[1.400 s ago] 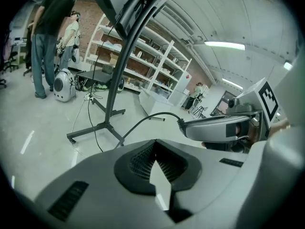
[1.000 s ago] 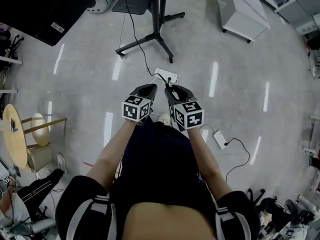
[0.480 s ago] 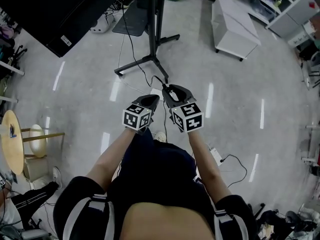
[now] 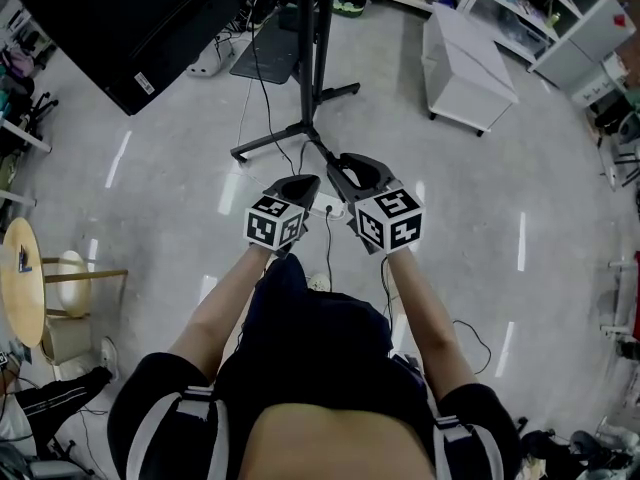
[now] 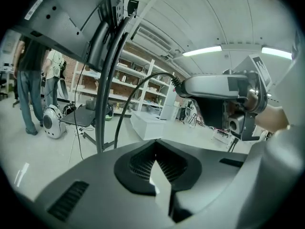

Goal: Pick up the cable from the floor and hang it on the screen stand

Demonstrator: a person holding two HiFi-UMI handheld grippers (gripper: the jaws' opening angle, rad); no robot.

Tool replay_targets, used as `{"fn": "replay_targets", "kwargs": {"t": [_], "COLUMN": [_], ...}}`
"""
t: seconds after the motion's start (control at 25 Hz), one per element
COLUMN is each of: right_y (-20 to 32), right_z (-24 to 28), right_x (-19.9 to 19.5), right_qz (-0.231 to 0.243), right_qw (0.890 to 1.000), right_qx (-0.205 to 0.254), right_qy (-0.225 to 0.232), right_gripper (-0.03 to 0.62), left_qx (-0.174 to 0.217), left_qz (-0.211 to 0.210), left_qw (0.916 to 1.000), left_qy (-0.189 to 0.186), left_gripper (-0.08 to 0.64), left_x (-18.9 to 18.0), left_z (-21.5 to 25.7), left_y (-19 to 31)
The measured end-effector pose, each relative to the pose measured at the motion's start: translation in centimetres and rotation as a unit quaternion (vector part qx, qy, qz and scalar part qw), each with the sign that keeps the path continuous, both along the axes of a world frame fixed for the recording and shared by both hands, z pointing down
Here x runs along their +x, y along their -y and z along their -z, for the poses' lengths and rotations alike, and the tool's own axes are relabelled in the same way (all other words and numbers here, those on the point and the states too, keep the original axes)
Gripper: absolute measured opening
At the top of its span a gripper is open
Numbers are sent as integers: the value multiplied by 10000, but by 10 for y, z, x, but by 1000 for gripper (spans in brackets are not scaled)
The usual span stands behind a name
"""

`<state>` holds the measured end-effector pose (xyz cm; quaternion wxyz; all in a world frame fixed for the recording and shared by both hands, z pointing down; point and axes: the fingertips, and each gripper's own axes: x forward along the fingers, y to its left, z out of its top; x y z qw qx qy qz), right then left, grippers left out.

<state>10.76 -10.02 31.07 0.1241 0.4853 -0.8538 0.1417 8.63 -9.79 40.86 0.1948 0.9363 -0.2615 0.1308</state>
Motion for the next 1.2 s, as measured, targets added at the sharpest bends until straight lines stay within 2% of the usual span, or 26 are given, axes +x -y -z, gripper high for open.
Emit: {"fn": "replay_targets", "kwargs": {"t": [0.36,0.6,0.84,1.08,1.2], "right_y": [24,55,89,124,143], "right_z": [52,96,151,191,211], "right_x": [-36,-63,-84,-86,-88], "right_qz": [343,496,553,406,348], "right_qw": [9978,9931,9870,9851,9827], "right_qx": [568,1050,1496,1668,1810], "right_qy": [-91,-155,-187,-100,-200], "right_gripper": [135,135,135,135,135], "left_qx": [304,611,831,1096,1173], "left_qz": [404,440,487,262,118], "left_qw": [9969,9960,9933,9911,9903], "left_qy": [-603,-487,-633,-712,-737], "left_gripper": [8,8,8,8,8], "left_x": [-26,-54,-73,-79,-81], "left_z": [64,94,140,185,202], "left_y": [46,73,105,133,152]}}
